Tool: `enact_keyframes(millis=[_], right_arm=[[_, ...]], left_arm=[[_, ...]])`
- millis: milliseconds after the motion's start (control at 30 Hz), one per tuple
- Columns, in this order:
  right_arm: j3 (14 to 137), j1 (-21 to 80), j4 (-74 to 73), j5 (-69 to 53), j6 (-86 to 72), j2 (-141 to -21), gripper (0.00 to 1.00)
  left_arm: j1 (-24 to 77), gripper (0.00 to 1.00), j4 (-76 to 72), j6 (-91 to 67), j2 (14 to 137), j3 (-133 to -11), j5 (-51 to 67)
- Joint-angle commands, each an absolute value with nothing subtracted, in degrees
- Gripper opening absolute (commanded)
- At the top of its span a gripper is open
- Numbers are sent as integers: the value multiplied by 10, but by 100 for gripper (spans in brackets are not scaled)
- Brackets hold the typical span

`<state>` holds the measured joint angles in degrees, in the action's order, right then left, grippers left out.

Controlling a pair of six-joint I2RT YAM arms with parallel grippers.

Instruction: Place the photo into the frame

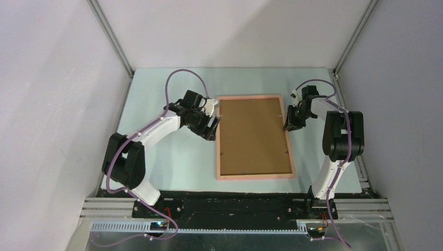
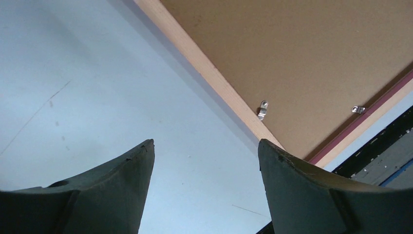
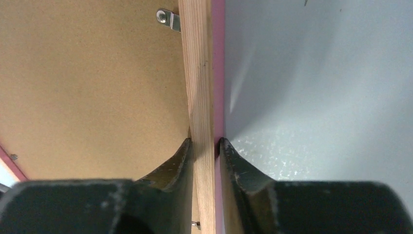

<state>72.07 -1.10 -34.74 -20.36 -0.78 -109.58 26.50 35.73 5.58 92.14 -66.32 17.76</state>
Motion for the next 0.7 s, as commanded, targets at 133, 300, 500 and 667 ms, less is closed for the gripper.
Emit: enact_keyframes(millis=[133, 300, 500, 667], right_arm=[[805, -2, -376, -149, 58, -1134, 8], [844, -2, -398, -162, 78, -1152, 1], [874, -1, -418, -195, 94, -1176, 0], [888, -2, -427, -201, 110, -1190, 0]], left_arm=[[229, 84, 361, 87, 853, -634, 170], [230, 86, 361, 100, 845, -621, 187], [257, 89, 362, 89, 879, -640, 198], [322, 93, 361, 87, 915, -657, 165]])
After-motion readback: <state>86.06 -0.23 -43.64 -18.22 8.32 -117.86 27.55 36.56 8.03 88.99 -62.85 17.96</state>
